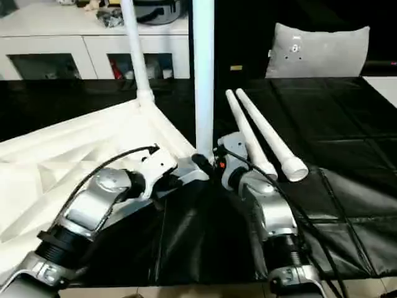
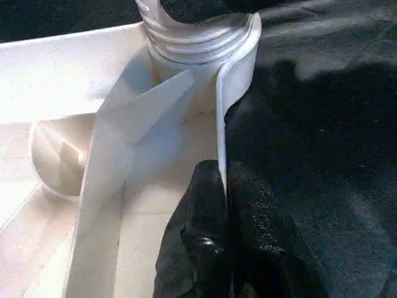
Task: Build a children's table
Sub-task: Rotate leg to tighten
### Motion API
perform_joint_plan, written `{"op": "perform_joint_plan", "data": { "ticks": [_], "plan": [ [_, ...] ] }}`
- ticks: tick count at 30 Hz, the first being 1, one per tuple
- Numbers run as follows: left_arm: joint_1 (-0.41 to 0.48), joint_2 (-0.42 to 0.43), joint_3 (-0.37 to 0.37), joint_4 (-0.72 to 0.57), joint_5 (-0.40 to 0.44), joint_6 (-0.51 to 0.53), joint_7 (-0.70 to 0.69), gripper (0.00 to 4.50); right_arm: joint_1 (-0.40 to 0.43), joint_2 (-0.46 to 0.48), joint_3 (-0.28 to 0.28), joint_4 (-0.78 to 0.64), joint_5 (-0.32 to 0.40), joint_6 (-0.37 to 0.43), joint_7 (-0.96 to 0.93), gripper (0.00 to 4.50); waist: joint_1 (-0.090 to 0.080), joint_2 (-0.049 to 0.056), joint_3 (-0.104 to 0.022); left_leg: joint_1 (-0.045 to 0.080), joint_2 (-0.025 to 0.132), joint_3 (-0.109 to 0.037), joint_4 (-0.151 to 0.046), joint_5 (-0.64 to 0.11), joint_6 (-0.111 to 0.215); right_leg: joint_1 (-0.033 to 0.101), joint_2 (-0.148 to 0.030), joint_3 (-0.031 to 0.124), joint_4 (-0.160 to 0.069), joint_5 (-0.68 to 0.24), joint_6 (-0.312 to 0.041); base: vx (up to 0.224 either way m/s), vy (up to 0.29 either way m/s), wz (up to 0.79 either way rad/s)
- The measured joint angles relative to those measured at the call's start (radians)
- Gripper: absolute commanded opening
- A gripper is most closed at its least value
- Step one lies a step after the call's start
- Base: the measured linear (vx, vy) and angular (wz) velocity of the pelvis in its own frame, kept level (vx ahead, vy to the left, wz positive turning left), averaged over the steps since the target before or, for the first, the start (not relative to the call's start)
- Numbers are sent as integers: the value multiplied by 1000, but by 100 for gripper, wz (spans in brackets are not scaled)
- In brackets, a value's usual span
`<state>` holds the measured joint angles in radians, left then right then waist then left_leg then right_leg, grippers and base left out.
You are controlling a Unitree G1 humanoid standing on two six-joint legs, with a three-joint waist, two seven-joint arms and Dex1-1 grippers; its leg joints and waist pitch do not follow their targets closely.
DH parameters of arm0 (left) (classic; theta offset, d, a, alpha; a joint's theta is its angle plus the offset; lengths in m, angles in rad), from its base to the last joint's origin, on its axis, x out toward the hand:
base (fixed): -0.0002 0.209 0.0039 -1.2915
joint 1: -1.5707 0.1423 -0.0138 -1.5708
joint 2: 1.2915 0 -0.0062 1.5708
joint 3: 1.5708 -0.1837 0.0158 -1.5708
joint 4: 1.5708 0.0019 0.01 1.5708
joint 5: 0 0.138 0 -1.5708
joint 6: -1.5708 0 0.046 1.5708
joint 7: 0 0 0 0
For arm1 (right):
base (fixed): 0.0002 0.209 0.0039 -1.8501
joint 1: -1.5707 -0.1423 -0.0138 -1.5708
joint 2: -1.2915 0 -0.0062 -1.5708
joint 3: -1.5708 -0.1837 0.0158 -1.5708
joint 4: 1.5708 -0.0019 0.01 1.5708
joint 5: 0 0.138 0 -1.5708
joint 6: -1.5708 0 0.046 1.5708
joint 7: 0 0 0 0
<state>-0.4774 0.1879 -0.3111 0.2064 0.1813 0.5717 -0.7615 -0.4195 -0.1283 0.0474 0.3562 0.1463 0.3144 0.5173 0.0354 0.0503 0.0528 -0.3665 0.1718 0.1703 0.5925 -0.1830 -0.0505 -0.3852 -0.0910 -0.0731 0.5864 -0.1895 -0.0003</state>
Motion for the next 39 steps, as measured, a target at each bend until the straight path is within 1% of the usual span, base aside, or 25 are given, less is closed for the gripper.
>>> {"op": "perform_joint_plan", "data": {
  "ticks": [3,6,7,8,9,11,13,14,16,17,18,19,23,24,26,28,30,33,36,39],
  "plan": [
    [0,2,-1,-9,1,11,6,0,-2,3,0,-2,0,-1,-6,236,2,1,0,0,0,0,-1,0,0,0,0,0,0,7,-1,0,0,0],
    [0,19,-10,-10,-5,-10,4,0,0,2,0,-5,0,-11,-6,236,5,1,-1,0,0,0,-5,0,0,-1,1,0,0,8,-2,0,0,0],
    [0,35,-17,-9,-4,-28,-1,0,3,0,0,-8,2,-13,0,271,7,1,-1,0,0,0,-6,0,0,-2,1,0,1,8,-2,0,0,0],
    [0,48,-27,-9,-5,-51,-11,0,9,-8,-3,-14,10,-16,16,292,10,1,-1,-1,0,0,-7,0,0,-3,1,0,1,9,-3,0,0,0],
    [0,62,-36,-9,-8,-76,-25,0,21,-15,-11,-22,23,-22,38,306,14,1,-1,-1,0,0,-7,0,0,-4,1,0,3,11,-7,0,0,0],
    [-1,74,-39,-5,-8,-100,-38,0,29,-27,-14,-30,39,-24,73,317,19,1,-1,-2,0,0,-8,0,0,-6,1,0,6,11,-6,0,0,0],
    [-5,90,-39,3,-11,-132,-60,0,40,-62,-13,-40,51,-37,123,345,25,1,-1,-5,1,0,-9,0,0,-11,1,0,8,10,-5,0,0,0],
    [-8,99,-40,8,-13,-149,-76,0,48,-84,-8,-47,56,-46,155,345,27,1,-1,-8,1,0,-9,0,0,-13,1,0,8,10,-5,0,0,0],
    [-14,122,-43,22,-21,-190,-107,0,70,-129,0,-63,57,-57,221,364,31,1,-1,-10,1,1,-8,0,0,-16,1,0,8,10,-4,0,0,0],
    [-20,132,-45,35,-27,-207,-120,0,78,-149,2,-65,57,-58,248,364,32,1,-1,-11,1,1,-8,0,0,-16,1,0,8,10,-5,0,0,0],
    [-28,145,-51,49,-31,-236,-137,0,89,-171,8,-68,61,-61,288,388,33,1,-1,-13,1,1,-7,0,1,-17,1,0,8,10,-5,0,0,0],
    [-32,159,-55,56,-34,-254,-154,0,97,-190,13,-70,66,-64,320,394,34,2,-1,-14,1,1,-6,0,1,-18,1,0,9,10,-5,0,0,0],
    [-38,203,-62,85,-58,-330,-242,0,106,-263,22,-78,79,-88,422,432,44,2,-1,-15,1,1,-4,-1,1,-18,1,0,9,11,-6,0,0,0],
    [-42,215,-69,100,-63,-370,-276,0,103,-289,29,-80,78,-100,451,437,49,2,-1,-15,1,1,-4,-1,1,-18,1,0,9,11,-7,0,0,0],
    [-45,230,-78,124,-71,-432,-317,0,100,-313,38,-80,73,-120,476,446,57,3,-1,-15,2,1,-3,0,1,-18,1,0,10,11,-7,0,0,0],
    [-56,246,-85,156,-75,-500,-363,0,95,-322,54,-80,56,-140,507,446,62,3,-2,-15,2,1,-2,0,1,-17,1,0,11,11,-7,0,0,0],
    [-74,260,-99,183,-83,-540,-402,0,91,-333,78,-81,53,-156,545,446,66,3,-2,-15,2,1,-1,0,1,-17,1,0,11,12,-7,0,0,0],
    [-89,279,-109,211,-98,-585,-465,0,90,-348,116,-81,54,-164,619,446,69,3,-2,-15,2,1,-1,0,1,-17,1,0,12,12,-7,0,0,0],
    [-100,281,-120,225,-99,-611,-496,0,85,-344,128,-79,55,-163,643,446,76,3,-1,-15,2,1,0,0,1,-17,0,0,13,12,-7,0,0,0],
    [-110,282,-122,246,-99,-636,-518,0,62,-331,134,-74,57,-162,649,410,78,3,-1,-15,2,1,0,0,1,-18,0,0,15,12,-7,0,0,0]
  ]
}}
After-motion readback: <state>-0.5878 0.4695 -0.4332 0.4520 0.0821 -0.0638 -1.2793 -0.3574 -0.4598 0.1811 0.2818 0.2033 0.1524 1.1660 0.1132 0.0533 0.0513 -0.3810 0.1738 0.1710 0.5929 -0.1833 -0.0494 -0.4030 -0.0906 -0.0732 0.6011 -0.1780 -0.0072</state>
